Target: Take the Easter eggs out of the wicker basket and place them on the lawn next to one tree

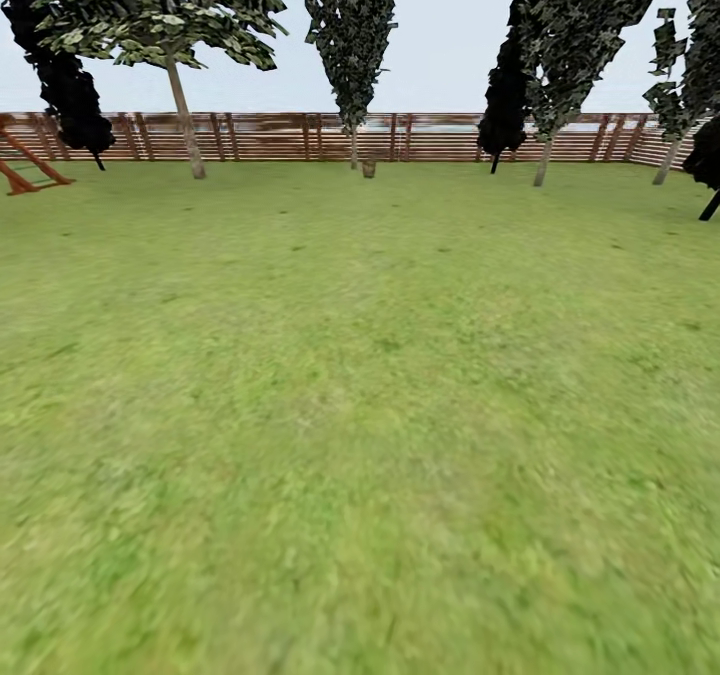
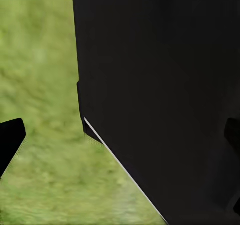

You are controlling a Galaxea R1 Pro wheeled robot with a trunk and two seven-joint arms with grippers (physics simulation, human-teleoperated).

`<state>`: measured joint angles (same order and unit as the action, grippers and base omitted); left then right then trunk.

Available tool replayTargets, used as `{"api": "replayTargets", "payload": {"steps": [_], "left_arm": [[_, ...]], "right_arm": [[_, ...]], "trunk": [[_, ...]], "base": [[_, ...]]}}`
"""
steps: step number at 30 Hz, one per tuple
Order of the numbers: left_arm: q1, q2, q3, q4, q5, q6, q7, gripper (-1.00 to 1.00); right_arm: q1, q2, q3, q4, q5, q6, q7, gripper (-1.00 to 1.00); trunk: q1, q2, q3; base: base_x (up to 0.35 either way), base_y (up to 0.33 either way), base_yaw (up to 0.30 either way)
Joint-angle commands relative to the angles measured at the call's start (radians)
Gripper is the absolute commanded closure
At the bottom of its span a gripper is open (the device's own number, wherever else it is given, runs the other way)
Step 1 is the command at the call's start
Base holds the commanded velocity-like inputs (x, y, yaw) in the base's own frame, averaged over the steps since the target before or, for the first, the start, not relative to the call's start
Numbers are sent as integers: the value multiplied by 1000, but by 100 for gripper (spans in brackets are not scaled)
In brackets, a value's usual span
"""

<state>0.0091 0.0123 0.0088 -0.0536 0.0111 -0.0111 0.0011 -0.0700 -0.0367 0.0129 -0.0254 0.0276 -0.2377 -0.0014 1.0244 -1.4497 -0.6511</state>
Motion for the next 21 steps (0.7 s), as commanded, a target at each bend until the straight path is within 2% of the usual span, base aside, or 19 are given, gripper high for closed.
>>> {"api": "replayTargets", "payload": {"steps": [1,21], "left_arm": [[1,0,1,-2,1,-1,0,-100],[1,0,1,-2,1,-1,0,-100]], "right_arm": [[-1,0,1,1,2,-3,0,-100],[0,0,1,1,3,-3,0,-100]], "trunk": [[1,0,-1],[1,0,-1]], "base": [[326,0,0],[327,0,0]]}}
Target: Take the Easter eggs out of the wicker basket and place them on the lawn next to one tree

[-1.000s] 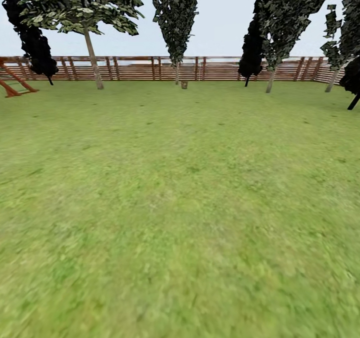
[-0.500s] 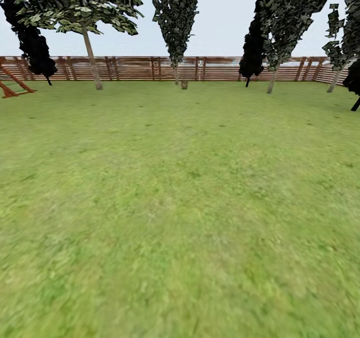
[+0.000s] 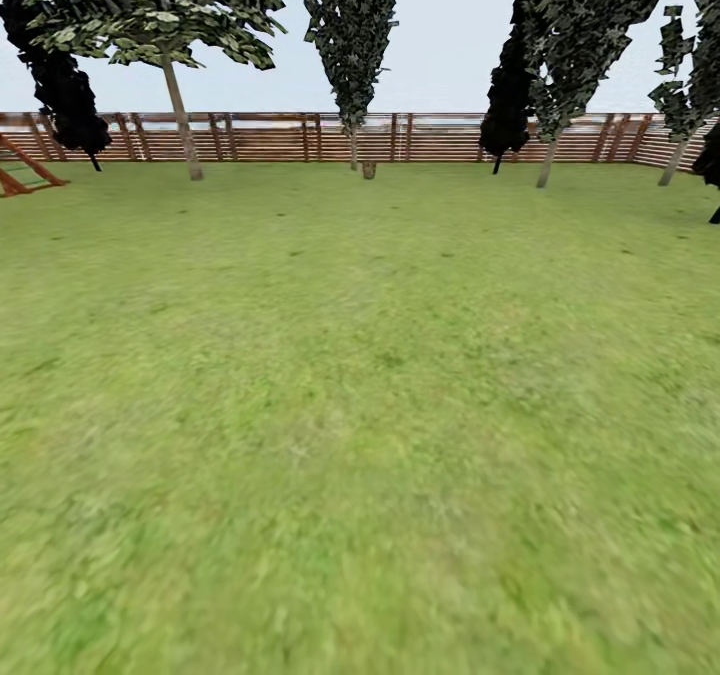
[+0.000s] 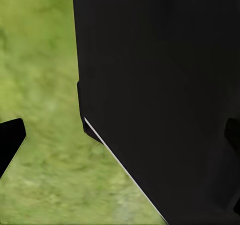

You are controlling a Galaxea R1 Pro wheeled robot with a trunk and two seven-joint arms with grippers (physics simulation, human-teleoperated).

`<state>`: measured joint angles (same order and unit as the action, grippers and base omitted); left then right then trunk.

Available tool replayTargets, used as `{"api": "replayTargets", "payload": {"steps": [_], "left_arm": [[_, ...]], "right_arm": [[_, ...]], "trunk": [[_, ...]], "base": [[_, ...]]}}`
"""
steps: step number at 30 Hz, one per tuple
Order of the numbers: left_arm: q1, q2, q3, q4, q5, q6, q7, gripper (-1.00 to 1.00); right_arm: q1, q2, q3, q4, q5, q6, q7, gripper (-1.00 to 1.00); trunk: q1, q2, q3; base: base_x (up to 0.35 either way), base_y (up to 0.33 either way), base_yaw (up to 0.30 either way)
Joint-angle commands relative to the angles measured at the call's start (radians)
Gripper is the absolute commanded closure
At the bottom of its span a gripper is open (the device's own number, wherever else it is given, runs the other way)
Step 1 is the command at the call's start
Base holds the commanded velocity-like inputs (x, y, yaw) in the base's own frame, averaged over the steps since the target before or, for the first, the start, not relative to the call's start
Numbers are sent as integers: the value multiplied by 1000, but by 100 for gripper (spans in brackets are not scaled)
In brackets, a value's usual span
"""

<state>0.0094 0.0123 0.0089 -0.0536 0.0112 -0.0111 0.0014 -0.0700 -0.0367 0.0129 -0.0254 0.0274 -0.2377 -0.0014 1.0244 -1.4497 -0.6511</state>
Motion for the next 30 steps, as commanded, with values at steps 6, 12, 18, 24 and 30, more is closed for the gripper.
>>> {"api": "replayTargets", "payload": {"steps": [6,12,18,24,30], "left_arm": [[0,0,1,-2,1,-1,0,-100],[1,0,1,-2,2,-1,0,-100],[0,0,2,-2,1,-1,0,-100],[0,0,1,-2,2,-1,0,-100],[1,0,1,-2,2,-1,0,-100]], "right_arm": [[-1,0,1,1,3,-3,0,-100],[-1,0,1,1,3,-3,0,-100],[-1,0,1,1,2,-3,0,-100],[-1,0,1,1,3,-3,0,-100],[-1,0,1,1,3,-3,0,-100]], "trunk": [[1,0,-1],[1,0,-1],[1,0,-1],[1,0,-1],[1,0,-1]], "base": [[327,0,0],[327,0,0],[327,0,0],[327,0,0],[327,0,0]]}}
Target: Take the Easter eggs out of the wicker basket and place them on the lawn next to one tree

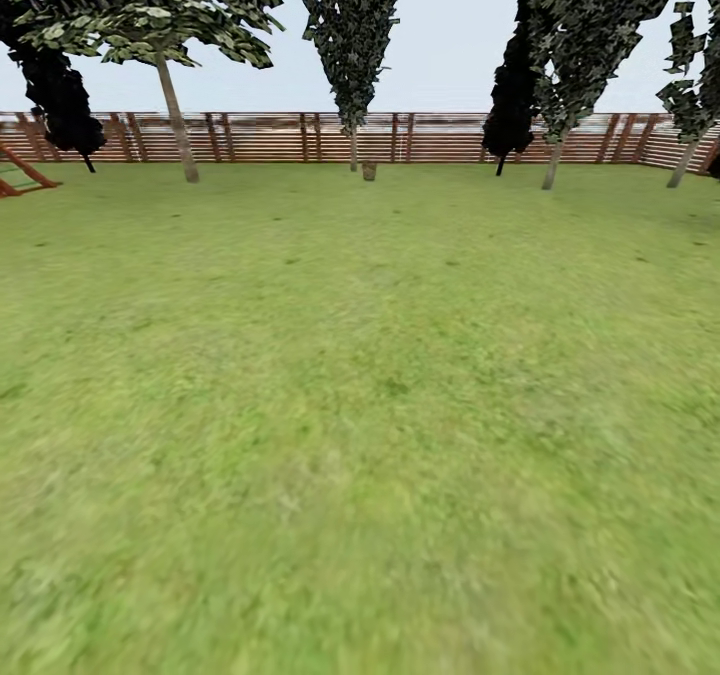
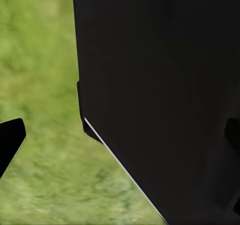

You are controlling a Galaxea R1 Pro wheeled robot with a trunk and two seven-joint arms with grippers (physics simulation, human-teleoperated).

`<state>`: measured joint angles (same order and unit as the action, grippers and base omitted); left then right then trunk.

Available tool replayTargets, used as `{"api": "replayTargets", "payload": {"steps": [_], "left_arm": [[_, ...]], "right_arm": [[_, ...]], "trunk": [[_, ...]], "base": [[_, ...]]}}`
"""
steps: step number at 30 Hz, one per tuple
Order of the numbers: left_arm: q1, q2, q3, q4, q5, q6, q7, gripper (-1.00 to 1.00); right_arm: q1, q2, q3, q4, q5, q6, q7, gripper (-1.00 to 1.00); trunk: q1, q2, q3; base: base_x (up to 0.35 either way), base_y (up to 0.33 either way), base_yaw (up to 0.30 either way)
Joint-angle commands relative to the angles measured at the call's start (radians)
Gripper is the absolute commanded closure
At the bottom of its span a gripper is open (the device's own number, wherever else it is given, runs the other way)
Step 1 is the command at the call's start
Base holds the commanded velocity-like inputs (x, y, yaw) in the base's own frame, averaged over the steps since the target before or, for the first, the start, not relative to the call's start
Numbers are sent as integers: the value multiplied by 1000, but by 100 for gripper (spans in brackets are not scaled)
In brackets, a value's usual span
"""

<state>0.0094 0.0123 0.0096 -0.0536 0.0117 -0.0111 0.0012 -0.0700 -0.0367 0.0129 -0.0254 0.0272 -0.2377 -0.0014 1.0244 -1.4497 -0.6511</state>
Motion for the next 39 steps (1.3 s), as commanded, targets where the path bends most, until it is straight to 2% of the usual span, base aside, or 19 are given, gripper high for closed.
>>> {"api": "replayTargets", "payload": {"steps": [1,39], "left_arm": [[1,0,1,-2,1,-1,0,-100],[1,0,0,-2,1,-2,0,-100]], "right_arm": [[0,0,1,1,3,-3,0,-100],[0,2,-4,0,0,-4,2,-100]], "trunk": [[1,0,-1],[1,0,-1]], "base": [[326,0,0],[327,0,0]]}}
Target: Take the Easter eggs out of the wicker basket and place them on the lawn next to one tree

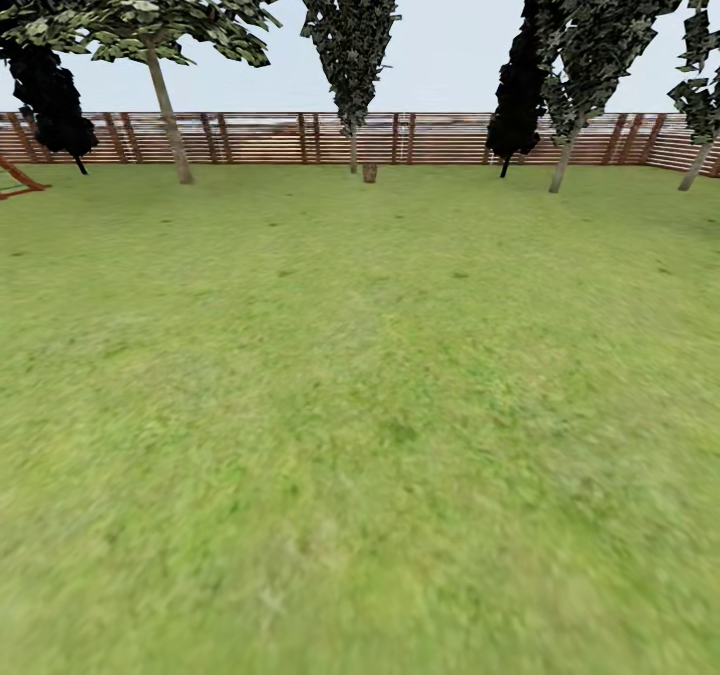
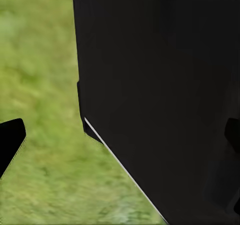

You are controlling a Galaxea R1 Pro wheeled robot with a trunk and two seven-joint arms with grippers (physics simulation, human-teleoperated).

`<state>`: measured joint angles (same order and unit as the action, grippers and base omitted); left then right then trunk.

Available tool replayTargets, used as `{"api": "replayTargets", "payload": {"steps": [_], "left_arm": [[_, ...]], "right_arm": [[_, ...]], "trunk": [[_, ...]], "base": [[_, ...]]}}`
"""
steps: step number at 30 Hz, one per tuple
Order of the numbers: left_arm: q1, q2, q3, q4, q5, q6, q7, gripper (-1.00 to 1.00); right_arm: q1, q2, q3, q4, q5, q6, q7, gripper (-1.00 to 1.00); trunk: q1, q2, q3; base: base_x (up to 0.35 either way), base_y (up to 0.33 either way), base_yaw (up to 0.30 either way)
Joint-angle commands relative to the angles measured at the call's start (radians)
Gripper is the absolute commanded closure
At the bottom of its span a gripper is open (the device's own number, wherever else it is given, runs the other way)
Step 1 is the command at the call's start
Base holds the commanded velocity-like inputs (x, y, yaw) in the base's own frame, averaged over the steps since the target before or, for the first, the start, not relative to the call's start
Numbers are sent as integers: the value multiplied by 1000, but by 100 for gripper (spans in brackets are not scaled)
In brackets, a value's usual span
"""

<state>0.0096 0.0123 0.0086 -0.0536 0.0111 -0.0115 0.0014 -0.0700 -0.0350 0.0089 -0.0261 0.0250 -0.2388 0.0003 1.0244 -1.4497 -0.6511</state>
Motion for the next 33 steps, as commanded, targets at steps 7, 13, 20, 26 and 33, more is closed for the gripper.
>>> {"api": "replayTargets", "payload": {"steps": [7,13,20,26,33], "left_arm": [[1,0,1,-2,1,-1,0,-100],[1,-1,1,-2,1,-1,0,-100],[0,-1,1,-2,1,-1,0,-100],[0,-1,1,-2,1,-2,0,-100],[0,-1,2,-2,1,-2,0,-100]], "right_arm": [[-1,-4,-1,-9,4,-4,0,-100],[-1,-4,3,0,10,2,0,-100],[-1,-9,6,6,10,2,1,-100],[-1,-9,6,27,10,3,0,-100],[-1,-9,6,28,12,-3,0,-100]], "trunk": [[1,0,-1],[1,0,-1],[1,0,-1],[1,0,-1],[1,0,-1]], "base": [[326,0,0],[326,0,0],[326,0,0],[327,0,0],[327,0,0]]}}
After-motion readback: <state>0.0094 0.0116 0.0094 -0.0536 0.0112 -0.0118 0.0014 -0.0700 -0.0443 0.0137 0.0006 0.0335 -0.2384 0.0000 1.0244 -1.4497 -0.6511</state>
